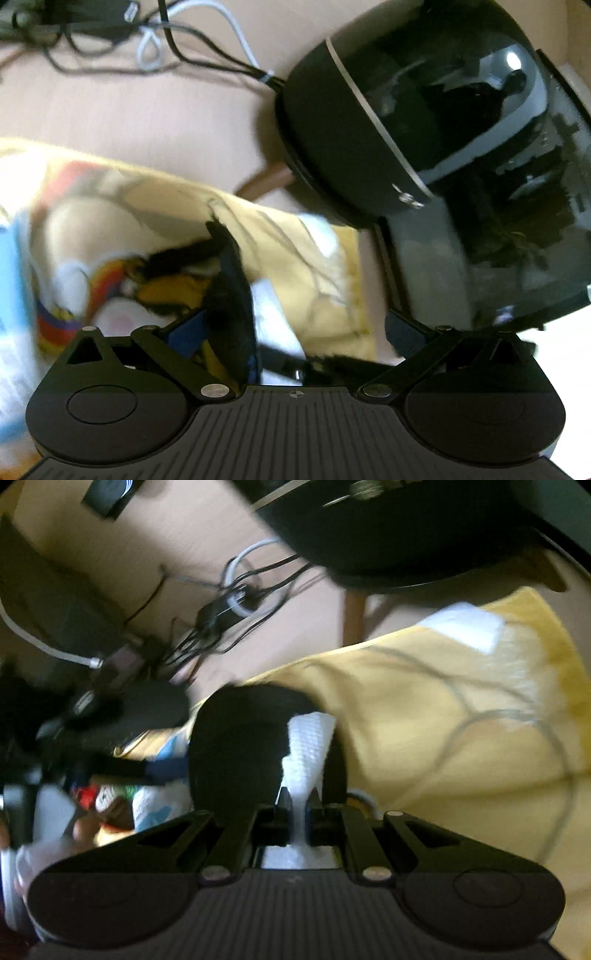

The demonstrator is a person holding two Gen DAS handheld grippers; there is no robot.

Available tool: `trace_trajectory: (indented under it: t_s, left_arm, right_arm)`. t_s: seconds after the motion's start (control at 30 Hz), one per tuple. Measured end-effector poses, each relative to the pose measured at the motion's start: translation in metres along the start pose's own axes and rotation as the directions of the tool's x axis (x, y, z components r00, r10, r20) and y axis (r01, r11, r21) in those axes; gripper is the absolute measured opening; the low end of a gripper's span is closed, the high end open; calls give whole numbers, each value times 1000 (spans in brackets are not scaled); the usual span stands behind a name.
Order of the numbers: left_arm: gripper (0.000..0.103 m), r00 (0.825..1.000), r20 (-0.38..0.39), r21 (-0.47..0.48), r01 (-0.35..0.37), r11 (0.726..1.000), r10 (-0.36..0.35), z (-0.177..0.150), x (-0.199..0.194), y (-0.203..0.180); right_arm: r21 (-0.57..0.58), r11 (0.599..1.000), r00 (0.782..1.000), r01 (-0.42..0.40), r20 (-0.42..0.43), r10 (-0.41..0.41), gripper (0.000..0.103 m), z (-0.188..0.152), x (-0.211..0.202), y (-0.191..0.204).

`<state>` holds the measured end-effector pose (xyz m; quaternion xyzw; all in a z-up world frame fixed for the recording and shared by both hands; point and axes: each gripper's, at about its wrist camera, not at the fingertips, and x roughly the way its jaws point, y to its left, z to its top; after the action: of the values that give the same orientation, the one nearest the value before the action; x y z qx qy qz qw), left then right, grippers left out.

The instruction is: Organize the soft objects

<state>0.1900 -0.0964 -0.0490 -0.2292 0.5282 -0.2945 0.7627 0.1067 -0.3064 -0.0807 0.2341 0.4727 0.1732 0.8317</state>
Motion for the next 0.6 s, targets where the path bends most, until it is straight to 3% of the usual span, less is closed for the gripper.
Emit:
trace_trajectory:
  t_s: [0.13, 0.3, 0.47, 0.6]
  left_arm:
    - [103, 1000, 1, -29, -2, 1000, 2, -1, -5, 6]
    - [103, 999, -23, -5, -26, 1000, 25, -2, 8, -2]
    - [103, 996, -67, 94, 71, 993, -65, -1, 19, -32]
    - [103, 975, -166, 197, 182, 963, -150, -11, 31, -59]
  right_arm:
    - [-31, 995, 994, 91, 62, -89, 9, 6, -16, -1]
    - [38, 978, 967, 205, 144, -209, 10, 18, -48, -32]
    - [57, 968, 947, 245, 201, -251, 10, 19, -73, -45]
    - [59, 963, 945, 264, 184, -270, 12, 17, -69, -50]
